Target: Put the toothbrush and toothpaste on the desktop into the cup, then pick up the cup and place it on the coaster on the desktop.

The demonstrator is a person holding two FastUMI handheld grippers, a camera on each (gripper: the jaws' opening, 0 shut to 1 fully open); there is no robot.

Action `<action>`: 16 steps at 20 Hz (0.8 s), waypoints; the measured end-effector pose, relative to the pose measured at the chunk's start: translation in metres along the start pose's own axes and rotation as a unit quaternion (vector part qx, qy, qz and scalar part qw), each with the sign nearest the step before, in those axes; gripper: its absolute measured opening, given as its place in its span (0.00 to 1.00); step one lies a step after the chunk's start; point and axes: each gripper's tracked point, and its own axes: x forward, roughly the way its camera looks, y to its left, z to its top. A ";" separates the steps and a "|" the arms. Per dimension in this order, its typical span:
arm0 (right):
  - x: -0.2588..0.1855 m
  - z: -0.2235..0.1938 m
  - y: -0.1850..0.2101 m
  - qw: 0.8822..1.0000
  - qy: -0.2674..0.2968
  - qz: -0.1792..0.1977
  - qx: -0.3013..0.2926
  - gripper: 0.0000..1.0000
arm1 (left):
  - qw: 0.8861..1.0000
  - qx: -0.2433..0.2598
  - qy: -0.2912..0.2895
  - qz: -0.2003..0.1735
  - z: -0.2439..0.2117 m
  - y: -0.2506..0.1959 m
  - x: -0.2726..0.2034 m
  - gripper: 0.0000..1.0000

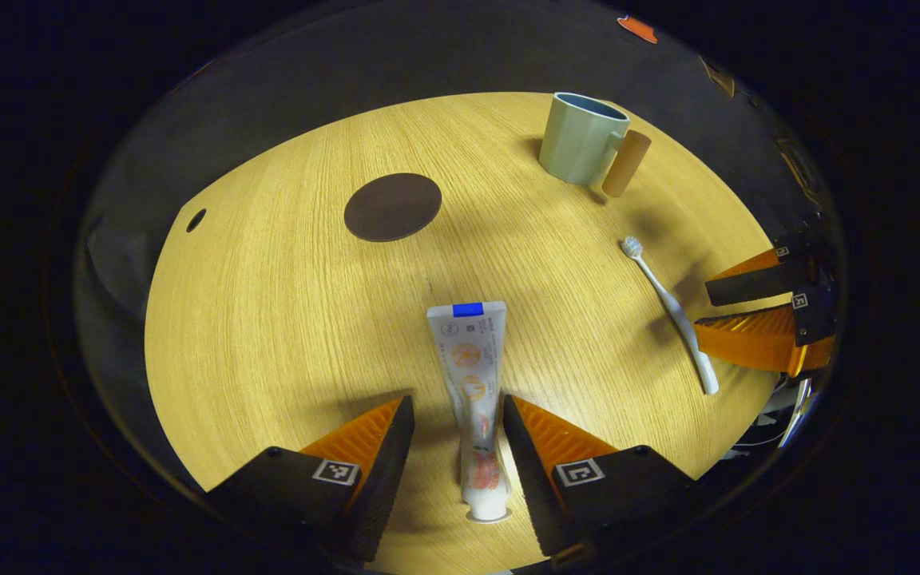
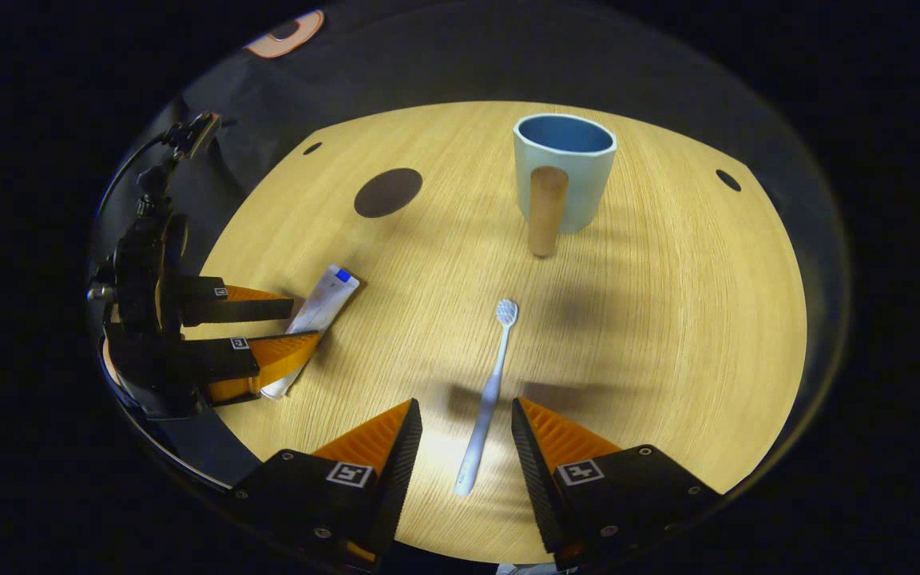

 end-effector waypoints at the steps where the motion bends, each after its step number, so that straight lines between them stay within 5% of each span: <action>1: 0.005 0.000 -0.001 1.000 0.004 -0.003 0.004 0.65 | 1.000 -0.005 0.005 -0.004 0.000 -0.004 0.002 0.69; 6: 0.025 -0.007 -0.007 0.999 0.031 -0.020 0.016 0.51 | 1.000 -0.014 0.023 0.007 0.003 -0.008 0.009 0.34; 9: 0.031 -0.012 -0.013 0.998 0.033 -0.044 0.011 0.24 | 0.999 -0.024 0.019 0.011 0.019 -0.008 0.012 0.31; 16: 0.030 -0.004 -0.012 0.999 0.017 -0.027 0.012 0.07 | 0.999 -0.045 -0.006 -0.006 0.088 -0.012 0.033 0.22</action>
